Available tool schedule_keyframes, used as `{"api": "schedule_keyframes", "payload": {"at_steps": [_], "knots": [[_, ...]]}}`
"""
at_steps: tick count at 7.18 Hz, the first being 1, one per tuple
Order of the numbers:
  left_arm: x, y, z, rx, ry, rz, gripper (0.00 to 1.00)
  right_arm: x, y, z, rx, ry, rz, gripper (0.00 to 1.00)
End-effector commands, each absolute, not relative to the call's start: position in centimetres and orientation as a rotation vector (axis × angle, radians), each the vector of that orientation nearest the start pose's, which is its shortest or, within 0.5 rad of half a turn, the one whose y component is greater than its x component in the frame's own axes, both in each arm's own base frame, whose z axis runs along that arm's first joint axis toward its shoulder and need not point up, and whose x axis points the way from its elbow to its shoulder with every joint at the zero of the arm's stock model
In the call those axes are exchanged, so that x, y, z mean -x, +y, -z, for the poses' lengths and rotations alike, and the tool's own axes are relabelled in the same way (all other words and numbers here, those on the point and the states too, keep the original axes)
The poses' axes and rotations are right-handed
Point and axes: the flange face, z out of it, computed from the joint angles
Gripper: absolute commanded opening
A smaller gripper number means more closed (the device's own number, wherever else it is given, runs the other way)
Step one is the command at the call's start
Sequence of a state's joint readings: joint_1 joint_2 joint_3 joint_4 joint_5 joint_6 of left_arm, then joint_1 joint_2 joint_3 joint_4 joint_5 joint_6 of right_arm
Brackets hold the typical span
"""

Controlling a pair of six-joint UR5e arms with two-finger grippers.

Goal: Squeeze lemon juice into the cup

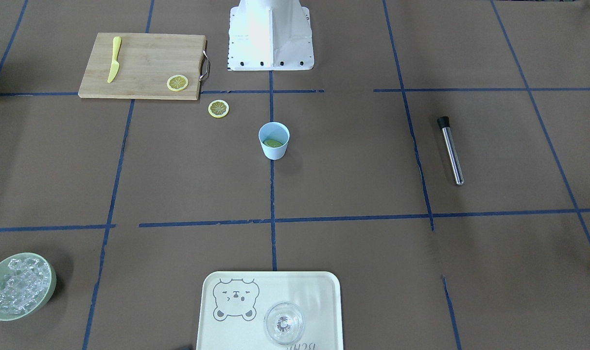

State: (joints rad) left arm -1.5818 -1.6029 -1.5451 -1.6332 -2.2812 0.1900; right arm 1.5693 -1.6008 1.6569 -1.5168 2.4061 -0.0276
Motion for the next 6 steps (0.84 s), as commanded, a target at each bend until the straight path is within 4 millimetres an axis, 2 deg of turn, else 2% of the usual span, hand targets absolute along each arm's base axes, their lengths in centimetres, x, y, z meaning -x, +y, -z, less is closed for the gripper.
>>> {"api": "schedule_keyframes", "payload": {"at_steps": [1, 2, 6], "knots": [[7.22, -50.16, -65.84, -0.114, 0.725, -0.161, 1.0, -5.87, -48.39, -62.53, -0.103, -0.834, 0.068, 1.0], [7.14, -50.22, -65.37, -0.093, 0.739, -0.086, 1.0, -5.87, -48.38, -62.68, -0.1, -0.834, 0.067, 1.0], [6.98, -50.21, -65.22, -0.081, 0.762, -0.052, 1.0, -5.86, -48.36, -62.9, -0.096, -0.836, 0.065, 1.0]]}}
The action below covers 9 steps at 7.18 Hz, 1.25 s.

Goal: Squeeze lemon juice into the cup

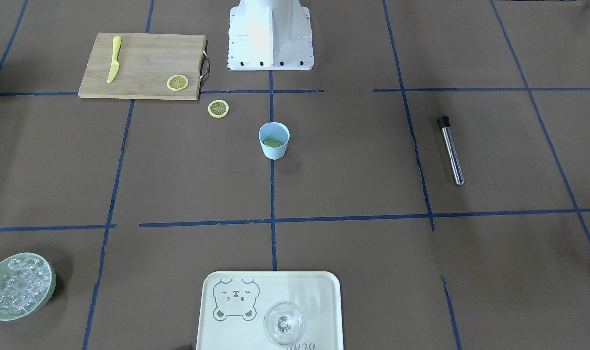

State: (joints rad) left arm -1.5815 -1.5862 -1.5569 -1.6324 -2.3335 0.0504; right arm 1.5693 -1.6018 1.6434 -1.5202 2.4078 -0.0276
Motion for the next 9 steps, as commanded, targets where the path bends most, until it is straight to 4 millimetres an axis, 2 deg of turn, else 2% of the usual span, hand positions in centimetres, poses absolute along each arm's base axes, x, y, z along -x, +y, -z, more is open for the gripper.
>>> {"api": "schedule_keyframes", "payload": {"at_steps": [1, 9], "knots": [[6.98, -50.24, -65.05, -0.085, 0.762, -0.055, 1.0, -5.86, -48.35, -62.98, -0.095, -0.836, 0.065, 1.0], [6.59, -50.39, -65.0, -0.086, 0.762, -0.063, 1.0, -5.86, -48.08, -63.81, -0.079, -0.836, 0.058, 1.0]]}}
